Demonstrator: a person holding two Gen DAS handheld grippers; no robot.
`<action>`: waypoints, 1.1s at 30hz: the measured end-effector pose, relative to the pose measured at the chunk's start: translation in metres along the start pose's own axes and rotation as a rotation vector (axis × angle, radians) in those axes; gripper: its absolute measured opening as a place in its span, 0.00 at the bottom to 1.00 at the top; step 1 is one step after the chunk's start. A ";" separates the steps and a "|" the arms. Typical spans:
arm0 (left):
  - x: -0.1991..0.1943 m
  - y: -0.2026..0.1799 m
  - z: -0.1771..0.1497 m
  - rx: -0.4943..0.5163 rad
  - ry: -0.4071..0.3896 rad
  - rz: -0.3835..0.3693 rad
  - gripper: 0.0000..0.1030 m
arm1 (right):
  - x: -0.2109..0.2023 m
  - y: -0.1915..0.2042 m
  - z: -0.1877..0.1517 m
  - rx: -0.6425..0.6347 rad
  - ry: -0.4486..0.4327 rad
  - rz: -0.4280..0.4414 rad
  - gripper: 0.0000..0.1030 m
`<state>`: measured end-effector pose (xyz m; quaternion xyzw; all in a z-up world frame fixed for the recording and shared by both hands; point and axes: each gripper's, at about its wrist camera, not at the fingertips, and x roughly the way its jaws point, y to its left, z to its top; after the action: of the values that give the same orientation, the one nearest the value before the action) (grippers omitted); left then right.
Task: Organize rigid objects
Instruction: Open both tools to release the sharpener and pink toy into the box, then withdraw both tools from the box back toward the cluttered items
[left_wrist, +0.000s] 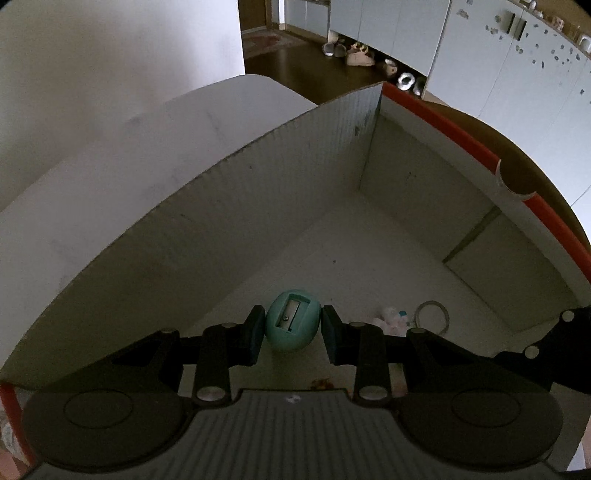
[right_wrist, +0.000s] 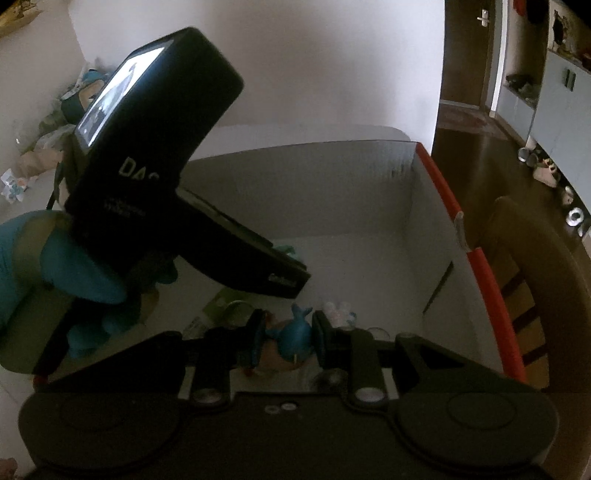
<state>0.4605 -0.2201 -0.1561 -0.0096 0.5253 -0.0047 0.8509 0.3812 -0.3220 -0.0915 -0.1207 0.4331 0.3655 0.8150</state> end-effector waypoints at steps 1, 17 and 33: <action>0.001 0.000 0.000 0.000 0.001 -0.003 0.32 | 0.000 -0.001 0.001 0.005 0.002 0.004 0.26; 0.014 0.001 0.000 0.010 0.078 0.011 0.32 | -0.003 -0.014 0.002 0.031 0.044 -0.024 0.47; -0.029 0.000 -0.004 0.009 -0.014 0.004 0.52 | -0.029 -0.005 0.003 0.011 0.001 -0.053 0.59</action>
<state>0.4443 -0.2194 -0.1320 -0.0046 0.5194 -0.0053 0.8545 0.3760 -0.3379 -0.0677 -0.1277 0.4321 0.3414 0.8248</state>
